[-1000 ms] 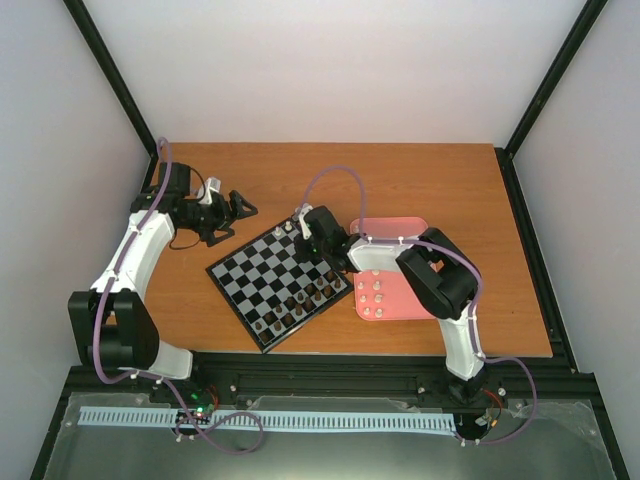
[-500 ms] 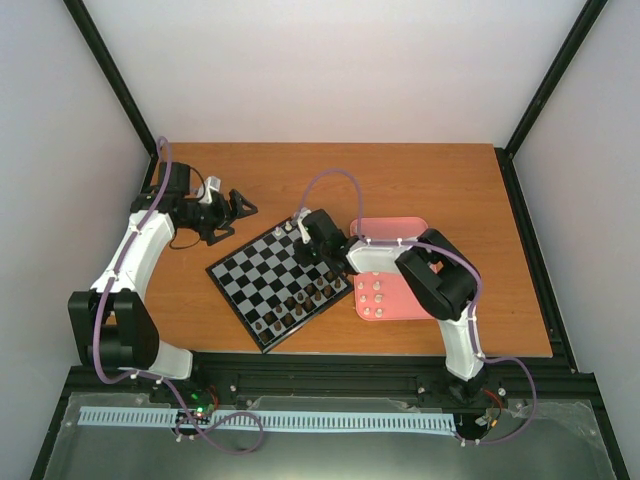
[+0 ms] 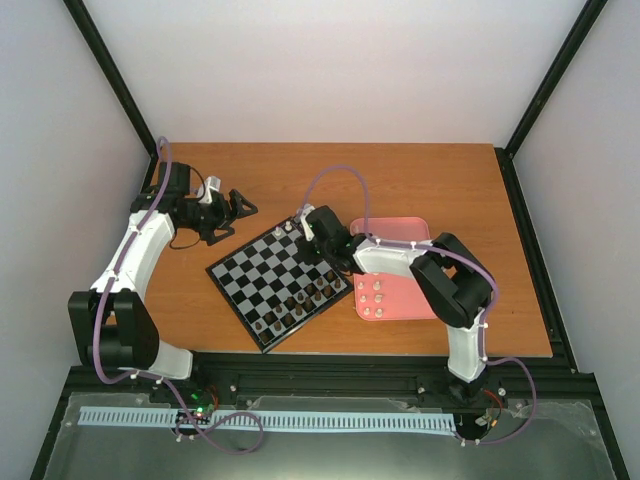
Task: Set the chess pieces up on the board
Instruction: Place the chess piece on the chessboard, then pick up the chess piece from the chessboard.
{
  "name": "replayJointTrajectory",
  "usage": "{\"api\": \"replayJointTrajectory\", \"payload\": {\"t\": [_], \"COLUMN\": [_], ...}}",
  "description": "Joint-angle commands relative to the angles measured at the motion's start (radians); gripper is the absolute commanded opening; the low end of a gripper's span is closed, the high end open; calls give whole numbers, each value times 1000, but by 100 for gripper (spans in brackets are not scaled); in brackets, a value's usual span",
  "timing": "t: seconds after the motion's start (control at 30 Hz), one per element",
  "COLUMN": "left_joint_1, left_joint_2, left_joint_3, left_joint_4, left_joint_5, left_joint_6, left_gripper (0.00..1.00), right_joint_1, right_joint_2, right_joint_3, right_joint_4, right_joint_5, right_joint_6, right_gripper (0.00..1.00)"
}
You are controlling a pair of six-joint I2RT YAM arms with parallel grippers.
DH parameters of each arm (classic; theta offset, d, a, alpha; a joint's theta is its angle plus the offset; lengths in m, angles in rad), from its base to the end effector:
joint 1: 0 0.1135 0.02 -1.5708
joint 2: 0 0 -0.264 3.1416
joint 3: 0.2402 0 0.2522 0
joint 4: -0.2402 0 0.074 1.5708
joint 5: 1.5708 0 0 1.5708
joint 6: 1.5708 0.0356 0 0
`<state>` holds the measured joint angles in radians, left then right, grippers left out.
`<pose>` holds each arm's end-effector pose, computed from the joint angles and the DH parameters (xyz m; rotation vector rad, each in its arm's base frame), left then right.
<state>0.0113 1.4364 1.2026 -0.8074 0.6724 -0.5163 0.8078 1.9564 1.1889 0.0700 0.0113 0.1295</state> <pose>0.2885 -0.0189 0.2888 -0.4407 2.5778 -1.0574 0.2914 0.3042 0.1608 -0.7642 2.1845 0.4762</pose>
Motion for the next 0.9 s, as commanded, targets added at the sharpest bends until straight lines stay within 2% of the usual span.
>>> {"api": "replayJointTrajectory", "payload": {"t": [0.0, 0.17, 0.33, 0.5, 0.73, 0.87], "left_joint_1": [6, 6, 6, 6, 6, 7], "left_joint_2": [-18, -21, -31, -15, 17, 6], "left_joint_3": [13, 13, 12, 64, 118, 79], "left_joint_4": [14, 17, 17, -15, -79, -60], "left_joint_5": [3, 1, -1, -19, -63, -53], "left_joint_6": [6, 2, -4, 24, 58, 41], "left_gripper": [100, 100, 100, 99, 99, 99], "right_joint_1": [11, -12, -93, -169, -172, -163], "right_joint_2": [-58, -21, -21, -15, 89, 144], "right_joint_3": [43, 141, 215, 342, 569, 597], "right_joint_4": [-73, -238, -365, -563, -843, -912], "right_joint_5": [16, -18, -79, -172, -325, -347], "right_joint_6": [-28, -40, 1, 25, -152, -181], "right_gripper": [37, 40, 38, 38, 40, 36]}}
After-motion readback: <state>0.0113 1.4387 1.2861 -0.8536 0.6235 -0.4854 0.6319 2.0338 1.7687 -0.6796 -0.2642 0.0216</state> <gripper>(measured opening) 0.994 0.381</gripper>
